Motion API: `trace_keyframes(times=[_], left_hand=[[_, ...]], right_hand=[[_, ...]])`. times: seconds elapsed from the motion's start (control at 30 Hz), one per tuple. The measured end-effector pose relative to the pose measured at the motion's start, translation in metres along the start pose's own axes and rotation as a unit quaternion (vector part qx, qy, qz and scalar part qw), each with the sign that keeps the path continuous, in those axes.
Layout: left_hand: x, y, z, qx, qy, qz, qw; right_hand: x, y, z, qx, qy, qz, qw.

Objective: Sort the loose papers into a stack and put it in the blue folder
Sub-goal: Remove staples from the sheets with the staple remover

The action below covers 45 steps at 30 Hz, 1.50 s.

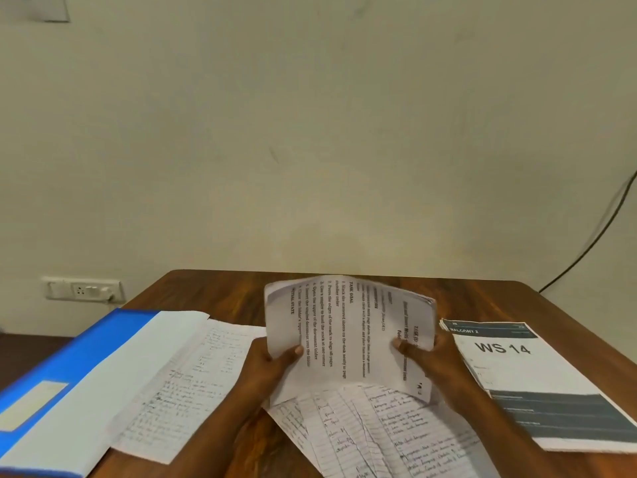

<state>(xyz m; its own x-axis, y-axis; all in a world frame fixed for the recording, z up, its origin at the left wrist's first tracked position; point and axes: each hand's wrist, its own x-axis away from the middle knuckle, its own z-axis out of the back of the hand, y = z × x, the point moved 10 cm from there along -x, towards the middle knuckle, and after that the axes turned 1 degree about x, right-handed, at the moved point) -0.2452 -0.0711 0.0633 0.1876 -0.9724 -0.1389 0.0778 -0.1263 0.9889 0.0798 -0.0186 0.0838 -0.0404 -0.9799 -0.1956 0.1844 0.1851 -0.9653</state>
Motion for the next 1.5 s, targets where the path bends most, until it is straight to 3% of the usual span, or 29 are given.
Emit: trace_keyframes(times=[0.13, 0.47, 0.7, 0.8, 1.07, 1.23, 1.33, 1.47, 1.5], left_hand=[[-0.004, -0.013, 0.003, -0.023, 0.031, 0.019, 0.999], [-0.007, -0.022, 0.003, -0.044, 0.041, 0.015, 0.998], [-0.011, -0.019, 0.020, -0.029, 0.073, 0.026, 0.997], [-0.015, -0.024, 0.034, -0.025, 0.101, 0.059, 0.993], [-0.003, -0.023, 0.053, -0.108, 0.154, 0.080, 0.979], [0.000, -0.029, 0.053, -0.207, 0.139, 0.091, 0.964], [0.002, -0.027, 0.046, -0.282, 0.140, 0.083, 0.945], [0.009, 0.003, 0.019, -0.484, 0.186, -0.017, 0.855], [0.010, 0.007, 0.002, -0.498, 0.170, -0.055, 0.848]], right_hand=[[0.000, 0.019, -0.005, -0.018, -0.032, -0.032, 0.999], [-0.009, 0.050, -0.007, -0.037, 0.001, -0.041, 0.998], [-0.014, 0.056, -0.008, -0.022, -0.118, -0.105, 0.987], [-0.012, 0.059, -0.005, -0.071, -0.133, -0.144, 0.978], [0.001, 0.065, -0.018, -0.094, -0.148, -0.193, 0.965], [0.006, 0.075, -0.022, -0.060, -0.139, -0.210, 0.966], [0.008, 0.073, -0.023, -0.062, -0.133, -0.214, 0.966], [0.008, 0.071, -0.023, -0.066, -0.131, -0.225, 0.963], [0.009, 0.071, -0.023, -0.071, -0.128, -0.230, 0.962]])
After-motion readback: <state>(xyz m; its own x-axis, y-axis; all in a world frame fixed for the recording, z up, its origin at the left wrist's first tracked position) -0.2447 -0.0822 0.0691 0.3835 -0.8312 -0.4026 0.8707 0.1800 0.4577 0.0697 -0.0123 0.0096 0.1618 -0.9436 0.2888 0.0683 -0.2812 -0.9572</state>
